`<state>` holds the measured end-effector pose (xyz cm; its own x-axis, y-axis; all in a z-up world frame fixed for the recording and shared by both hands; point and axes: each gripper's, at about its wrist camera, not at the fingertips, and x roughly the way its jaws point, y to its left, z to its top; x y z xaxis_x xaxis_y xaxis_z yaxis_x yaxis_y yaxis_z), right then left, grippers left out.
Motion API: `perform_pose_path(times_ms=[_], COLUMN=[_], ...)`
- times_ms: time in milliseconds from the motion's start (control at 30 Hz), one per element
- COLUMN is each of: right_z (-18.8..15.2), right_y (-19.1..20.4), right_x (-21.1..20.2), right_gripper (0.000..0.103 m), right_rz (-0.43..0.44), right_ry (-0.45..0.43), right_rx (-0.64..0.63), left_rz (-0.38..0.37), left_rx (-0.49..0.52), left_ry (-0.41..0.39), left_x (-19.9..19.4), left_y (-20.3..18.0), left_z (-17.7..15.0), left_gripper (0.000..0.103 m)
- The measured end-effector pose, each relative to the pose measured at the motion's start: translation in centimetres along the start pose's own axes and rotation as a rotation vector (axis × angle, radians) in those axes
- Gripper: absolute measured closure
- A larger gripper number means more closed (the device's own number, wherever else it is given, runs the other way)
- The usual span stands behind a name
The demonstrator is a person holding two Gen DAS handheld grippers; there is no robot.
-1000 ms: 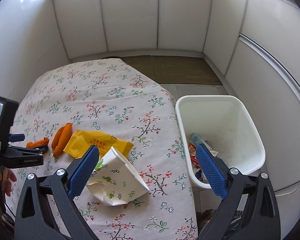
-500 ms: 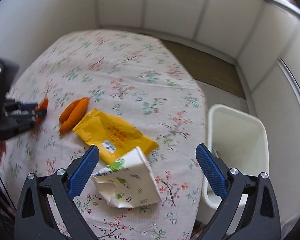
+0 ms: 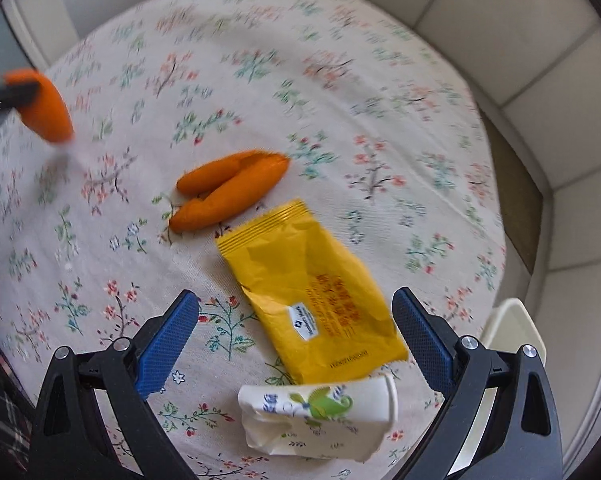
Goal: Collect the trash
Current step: 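Grasp the yellow snack packet with the right tool while the left tool holds the peel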
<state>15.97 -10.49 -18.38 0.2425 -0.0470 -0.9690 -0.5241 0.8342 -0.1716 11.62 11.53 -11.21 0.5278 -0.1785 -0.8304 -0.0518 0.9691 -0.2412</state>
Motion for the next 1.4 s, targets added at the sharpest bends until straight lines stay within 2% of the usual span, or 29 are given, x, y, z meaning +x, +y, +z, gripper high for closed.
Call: perform_pose_path(times_ms=[133,167,200,267,300,400,567,767,833,867,933,967,1000,1067,1267,1333,1367,1400], right_z=[0.4,0.5,0.6,0.7,0.7,0.5,0.4,0.2,0.1,0.0,0.3,0.3,0.3,-0.3,-0.5,-0.7,-0.7,-0.8], right_y=[0.1,0.0,-0.3,-0.9,-1.1,-1.3,-1.1,-0.8,-1.0,-1.2,-2.0,-2.4,-2.6,-3.0,-3.2,-3.6,-4.2,-4.7], right_x=[1.5,1.8,2.2,2.4,2.1,1.7,0.0,-3.8,-4.8,-5.1,-5.3,-5.3,-5.1,-3.9,1.4,2.6,2.6,2.7], right_gripper=[0.009,0.013,0.031,0.052,0.064,0.084,0.099,0.099,0.099,0.095,0.064,0.028,0.015,0.014,0.011,0.012,0.014,0.024], right_rz=[0.025,0.029,0.050,0.138,0.144,0.142,0.139,0.152,0.122,0.119,0.105,0.089,0.068,0.024,-0.014,0.009,0.051,0.112], right_ry=[0.071,0.085,0.101,0.119,0.108,0.089,0.024,-0.110,-0.126,-0.122,-0.108,-0.110,-0.114,-0.106,0.051,0.077,0.061,0.057], right_rx=[-0.057,-0.058,-0.047,0.000,0.017,0.047,0.092,0.174,0.188,0.192,0.189,0.174,0.158,0.102,-0.007,0.014,0.051,0.084], left_rz=[-0.030,-0.025,-0.022,-0.029,-0.030,-0.025,-0.022,-0.021,-0.024,-0.031,-0.041,-0.042,-0.042,-0.047,-0.055,-0.053,-0.054,-0.056], left_rx=[-0.014,-0.010,-0.011,-0.018,-0.020,-0.028,-0.059,-0.088,-0.095,-0.097,-0.098,-0.094,-0.091,-0.090,-0.097,-0.097,-0.098,-0.100], left_ry=[-0.031,-0.032,-0.028,-0.020,-0.020,-0.011,-0.021,-0.044,-0.043,-0.040,-0.035,-0.034,-0.033,-0.027,0.000,0.001,0.004,0.008], left_x=[-1.1,-0.9,-0.8,-0.3,-0.2,0.3,0.5,0.1,0.0,0.0,-0.1,0.0,0.0,0.2,1.2,1.3,1.5,1.6], left_y=[0.6,0.7,0.8,0.9,1.0,1.3,2.1,2.7,2.8,2.8,2.8,2.7,2.7,2.8,2.7,2.7,2.8,2.8], left_z=[-1.2,-1.4,-1.5,-1.5,-1.6,-1.8,-1.7,-1.6,-1.5,-1.5,-1.6,-1.6,-1.6,-1.5,-1.5,-1.5,-1.4,-1.4], left_gripper=[0.093,0.093,0.093,0.093,0.093,0.093,0.093,0.093,0.093,0.093,0.093,0.093,0.093,0.093,0.092,0.092,0.092,0.092])
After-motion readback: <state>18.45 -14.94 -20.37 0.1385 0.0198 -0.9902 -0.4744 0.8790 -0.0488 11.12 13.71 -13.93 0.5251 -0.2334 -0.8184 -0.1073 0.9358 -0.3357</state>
